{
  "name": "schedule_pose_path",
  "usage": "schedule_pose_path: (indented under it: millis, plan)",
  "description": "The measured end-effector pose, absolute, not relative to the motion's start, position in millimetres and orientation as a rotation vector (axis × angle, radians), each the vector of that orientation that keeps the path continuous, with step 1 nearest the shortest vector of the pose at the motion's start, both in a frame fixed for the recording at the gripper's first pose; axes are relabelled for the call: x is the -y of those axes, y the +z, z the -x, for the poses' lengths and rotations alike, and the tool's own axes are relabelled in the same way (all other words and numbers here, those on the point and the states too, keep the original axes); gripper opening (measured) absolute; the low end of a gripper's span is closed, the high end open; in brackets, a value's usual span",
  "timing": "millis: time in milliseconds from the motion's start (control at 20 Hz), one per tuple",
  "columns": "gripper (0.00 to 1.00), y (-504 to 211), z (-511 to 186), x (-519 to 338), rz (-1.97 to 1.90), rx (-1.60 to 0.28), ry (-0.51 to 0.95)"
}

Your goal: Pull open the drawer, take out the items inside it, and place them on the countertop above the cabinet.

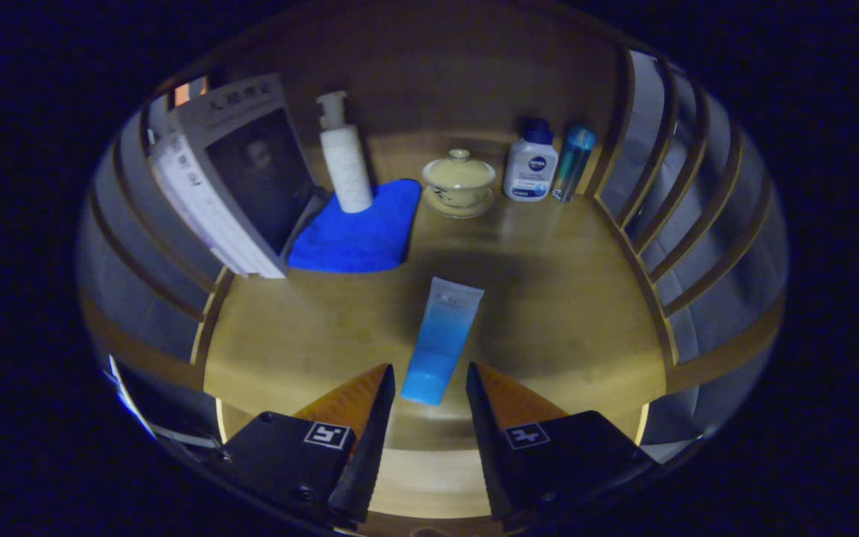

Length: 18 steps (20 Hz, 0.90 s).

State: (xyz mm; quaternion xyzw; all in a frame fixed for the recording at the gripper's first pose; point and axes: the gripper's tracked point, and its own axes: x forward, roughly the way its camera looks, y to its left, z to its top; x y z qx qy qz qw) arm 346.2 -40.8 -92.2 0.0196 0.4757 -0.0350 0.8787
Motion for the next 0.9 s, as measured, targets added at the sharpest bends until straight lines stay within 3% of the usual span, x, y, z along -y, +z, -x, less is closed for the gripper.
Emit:
schedule_pose_path:
  millis: [200,400,500,900]
  plan:
    - [0.62,-71.9,-306.8,23.0,0.011,-0.939,0.010]
    - [0.72,-54.3,-269.0,9.7,0.026,-0.869,0.074]
    - [0.84,-45.2,-250.3,4.7,0.027,-0.829,0.101]
    - [0.83,13.1,-187.1,-8.4,0.064,-0.621,0.172]
